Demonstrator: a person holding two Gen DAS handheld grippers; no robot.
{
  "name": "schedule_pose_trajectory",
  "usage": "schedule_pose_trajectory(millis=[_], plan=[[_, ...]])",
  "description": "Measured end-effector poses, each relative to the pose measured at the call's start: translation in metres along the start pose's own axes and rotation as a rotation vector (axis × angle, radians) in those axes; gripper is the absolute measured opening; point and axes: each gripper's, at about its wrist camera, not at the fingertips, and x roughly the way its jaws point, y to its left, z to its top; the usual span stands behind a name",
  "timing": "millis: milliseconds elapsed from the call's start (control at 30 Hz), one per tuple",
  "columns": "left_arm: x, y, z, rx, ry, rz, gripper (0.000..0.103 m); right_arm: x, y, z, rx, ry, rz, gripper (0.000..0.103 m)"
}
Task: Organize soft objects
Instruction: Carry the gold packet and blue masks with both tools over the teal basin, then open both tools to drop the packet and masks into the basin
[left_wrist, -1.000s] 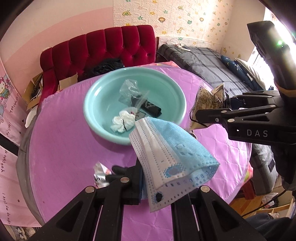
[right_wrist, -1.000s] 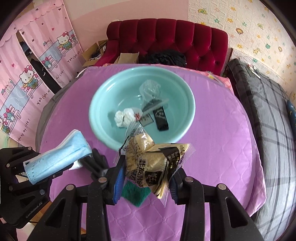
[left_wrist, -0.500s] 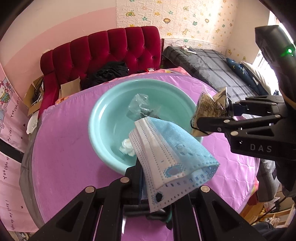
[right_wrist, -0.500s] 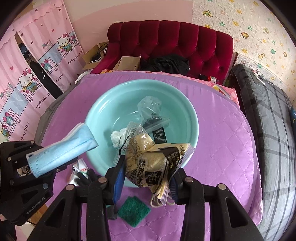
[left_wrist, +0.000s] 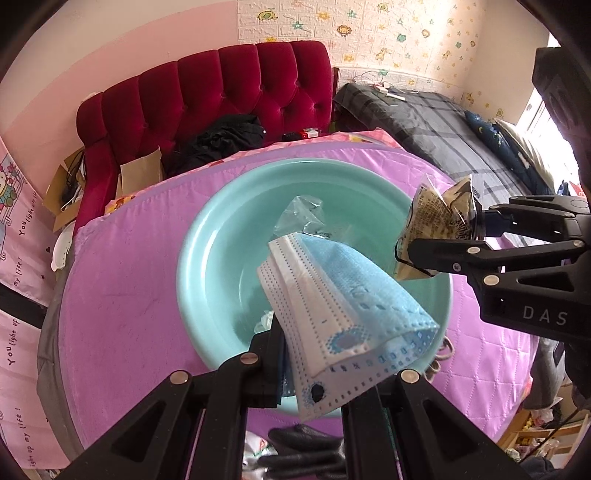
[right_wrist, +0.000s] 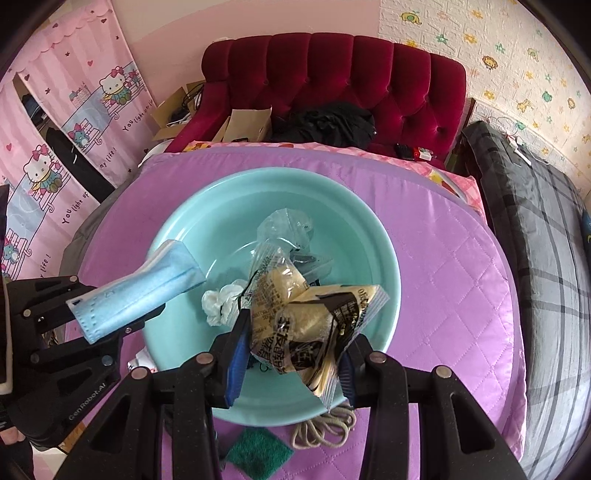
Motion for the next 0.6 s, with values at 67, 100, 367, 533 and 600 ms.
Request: schedule_pose_trajectory(millis=[67,100,367,533,600], plan=[[0.008,0.002,0.003,-0.007,0.008,-0.006,0.009,0.008,-0.002,0.004,0.006,0.006,0.003,0.044],[0.013,0.004,0.004,-0.011,0.013,-0.004,0.009,0.011,-0.003,0.005,0.011,0.01,0.004,0.044],[0.041,0.008,0.012,-0.003,0.023,0.021,0.009,0.037,-0.007,0.016,0.031,0.031,0.006,0.044],[0.062,0.01,0.014,-0.01,0.051,0.028,0.009,0.054,-0.01,0.019,0.039,0.055,0.009,0.044],[0.066,0.012,0.015,-0.025,0.054,0.023,0.009,0.06,-0.012,0.02,0.046,0.064,0.009,0.044]])
